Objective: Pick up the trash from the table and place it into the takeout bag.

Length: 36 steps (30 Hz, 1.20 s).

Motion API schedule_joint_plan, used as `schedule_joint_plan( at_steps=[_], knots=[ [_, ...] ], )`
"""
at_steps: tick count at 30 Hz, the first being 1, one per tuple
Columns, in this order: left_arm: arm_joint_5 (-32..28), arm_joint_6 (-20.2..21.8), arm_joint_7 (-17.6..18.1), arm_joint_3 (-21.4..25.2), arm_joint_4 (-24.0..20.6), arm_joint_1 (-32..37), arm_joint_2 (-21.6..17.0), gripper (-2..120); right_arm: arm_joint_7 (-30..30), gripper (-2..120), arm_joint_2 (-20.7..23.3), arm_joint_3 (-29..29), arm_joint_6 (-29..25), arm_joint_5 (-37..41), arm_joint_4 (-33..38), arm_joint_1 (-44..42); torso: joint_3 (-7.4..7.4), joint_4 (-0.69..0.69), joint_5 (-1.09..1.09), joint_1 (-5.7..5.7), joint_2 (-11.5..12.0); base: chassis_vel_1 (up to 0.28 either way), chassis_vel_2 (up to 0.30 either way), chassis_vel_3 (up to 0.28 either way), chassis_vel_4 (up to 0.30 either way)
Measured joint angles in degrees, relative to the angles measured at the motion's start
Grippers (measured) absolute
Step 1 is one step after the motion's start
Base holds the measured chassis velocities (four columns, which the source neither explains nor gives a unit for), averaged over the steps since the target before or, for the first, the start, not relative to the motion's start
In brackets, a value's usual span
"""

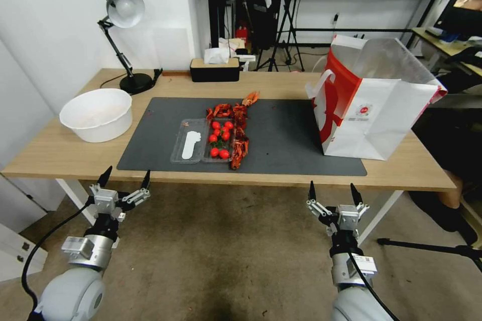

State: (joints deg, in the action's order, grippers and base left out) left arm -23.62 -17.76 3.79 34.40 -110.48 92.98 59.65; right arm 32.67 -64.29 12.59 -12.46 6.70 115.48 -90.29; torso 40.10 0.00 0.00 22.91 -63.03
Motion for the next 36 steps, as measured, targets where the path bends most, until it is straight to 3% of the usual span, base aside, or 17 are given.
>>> schedule_joint_plan(
  at_steps=[36],
  knots=[
    [-0.5, -2.4, -2.1, -0.5, 3.3, 0.1, 0.9, 100, -0.5, 100, 0.0, -0.3, -0.8, 0.2, -0.9, -0.1, 0.00, 0.00, 0.00, 0.00, 0.0, 0.000, 0.000, 0.000, 0.000]
  ],
)
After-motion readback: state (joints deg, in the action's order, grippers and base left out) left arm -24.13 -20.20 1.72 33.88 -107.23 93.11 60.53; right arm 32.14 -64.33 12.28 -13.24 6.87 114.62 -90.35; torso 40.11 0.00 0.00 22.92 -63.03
